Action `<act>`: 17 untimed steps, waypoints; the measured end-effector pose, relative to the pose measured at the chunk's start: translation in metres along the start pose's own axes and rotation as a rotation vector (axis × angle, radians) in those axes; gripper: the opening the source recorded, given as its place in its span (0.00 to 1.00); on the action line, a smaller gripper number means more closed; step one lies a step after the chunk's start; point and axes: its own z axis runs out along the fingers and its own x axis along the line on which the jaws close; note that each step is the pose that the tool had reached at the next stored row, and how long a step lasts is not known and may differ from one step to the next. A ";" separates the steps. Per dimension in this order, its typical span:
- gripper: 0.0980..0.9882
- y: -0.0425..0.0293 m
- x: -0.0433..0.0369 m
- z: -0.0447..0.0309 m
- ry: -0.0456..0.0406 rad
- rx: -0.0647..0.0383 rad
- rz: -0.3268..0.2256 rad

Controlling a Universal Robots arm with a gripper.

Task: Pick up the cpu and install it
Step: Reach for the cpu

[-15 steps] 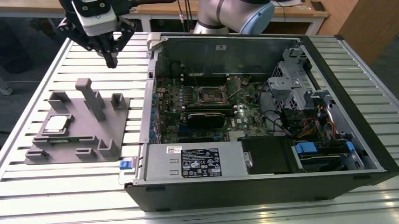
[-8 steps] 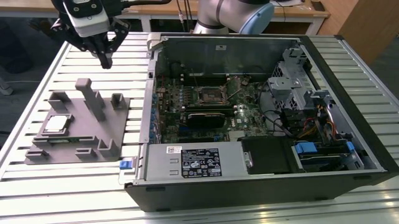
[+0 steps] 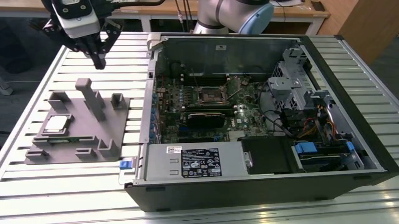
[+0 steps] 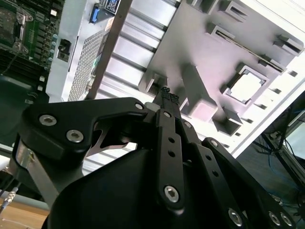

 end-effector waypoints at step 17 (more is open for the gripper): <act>0.01 -0.0021 0.0259 0.0031 0.0063 0.001 0.000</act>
